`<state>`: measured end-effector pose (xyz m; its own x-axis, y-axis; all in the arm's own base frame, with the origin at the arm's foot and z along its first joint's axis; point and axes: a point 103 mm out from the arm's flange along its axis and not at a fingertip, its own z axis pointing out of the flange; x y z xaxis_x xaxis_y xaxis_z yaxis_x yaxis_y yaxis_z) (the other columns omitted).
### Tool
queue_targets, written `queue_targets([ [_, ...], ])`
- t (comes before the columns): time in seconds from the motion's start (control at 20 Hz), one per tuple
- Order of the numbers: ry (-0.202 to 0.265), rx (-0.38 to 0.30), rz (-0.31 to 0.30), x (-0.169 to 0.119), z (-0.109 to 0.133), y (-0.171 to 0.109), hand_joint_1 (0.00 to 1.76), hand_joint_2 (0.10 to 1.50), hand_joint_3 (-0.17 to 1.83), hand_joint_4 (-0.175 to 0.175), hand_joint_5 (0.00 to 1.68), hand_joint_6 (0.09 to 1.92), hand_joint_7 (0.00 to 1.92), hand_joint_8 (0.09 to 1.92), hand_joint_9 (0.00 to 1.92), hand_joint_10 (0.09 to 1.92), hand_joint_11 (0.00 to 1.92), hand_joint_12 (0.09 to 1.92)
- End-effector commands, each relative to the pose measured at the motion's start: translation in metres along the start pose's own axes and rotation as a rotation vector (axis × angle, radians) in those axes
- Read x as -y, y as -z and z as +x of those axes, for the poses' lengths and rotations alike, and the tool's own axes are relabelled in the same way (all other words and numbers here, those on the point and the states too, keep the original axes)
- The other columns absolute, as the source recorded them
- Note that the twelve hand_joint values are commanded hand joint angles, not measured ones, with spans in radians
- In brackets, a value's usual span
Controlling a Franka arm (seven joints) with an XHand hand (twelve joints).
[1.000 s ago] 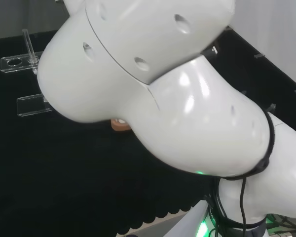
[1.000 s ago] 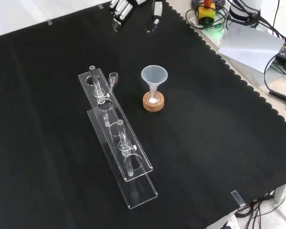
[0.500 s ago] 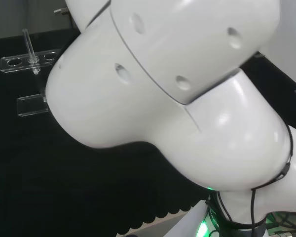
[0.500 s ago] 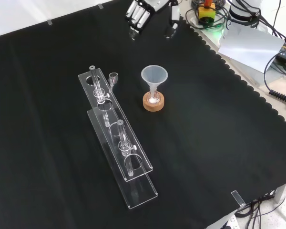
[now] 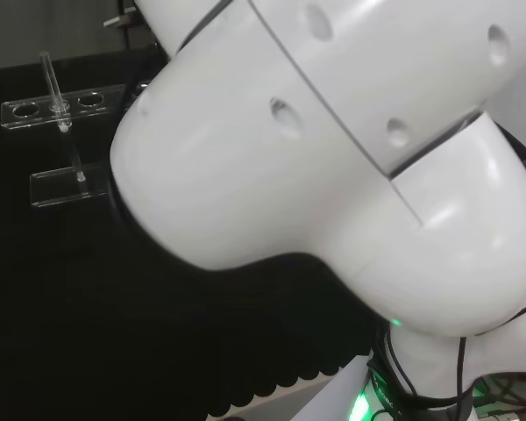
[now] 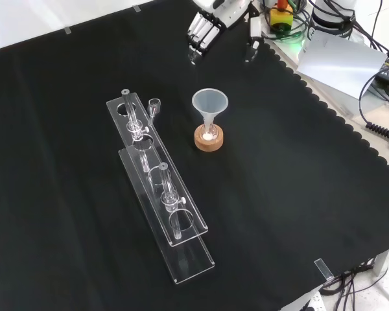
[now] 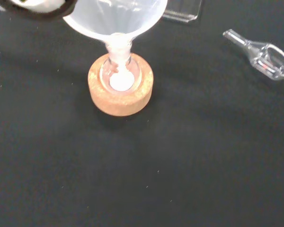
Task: Remove the funnel from the round-bottom flask.
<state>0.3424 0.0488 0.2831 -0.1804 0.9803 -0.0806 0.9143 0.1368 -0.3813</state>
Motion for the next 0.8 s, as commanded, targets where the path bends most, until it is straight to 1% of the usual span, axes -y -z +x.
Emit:
queue_targets([
  [0.05, -0.003, 0.021, 0.067, -0.009, 0.011, -0.004, 0.66, 0.69, 0.41, -0.086, 0.06, 0.09, 0.0, 0.41, 0.15, 0.83, 0.38, 1.45],
  [0.2, -0.003, 0.047, 0.1, -0.016, 0.017, -0.008, 0.66, 0.68, 0.39, -0.089, 0.01, 0.09, 0.0, 0.33, 0.09, 0.87, 0.37, 1.46],
  [0.35, -0.008, 0.068, 0.126, -0.024, 0.023, -0.015, 0.65, 0.67, 0.38, -0.091, 0.0, 0.09, 0.0, 0.31, 0.07, 0.88, 0.37, 1.47],
  [0.4, -0.008, 0.073, 0.122, -0.026, 0.026, -0.017, 0.65, 0.67, 0.38, -0.092, 0.0, 0.09, 0.0, 0.31, 0.07, 0.89, 0.37, 1.47],
  [0.5, 0.001, 0.075, 0.096, -0.029, 0.03, -0.019, 0.64, 0.67, 0.38, -0.095, 0.0, 0.09, 0.0, 0.31, 0.06, 0.89, 0.38, 1.47],
  [0.8, -0.02, 0.095, 0.115, -0.039, 0.035, -0.024, 0.67, 0.67, 0.37, -0.109, 0.01, 0.09, 0.0, 0.36, 0.09, 0.92, 0.43, 1.46],
])
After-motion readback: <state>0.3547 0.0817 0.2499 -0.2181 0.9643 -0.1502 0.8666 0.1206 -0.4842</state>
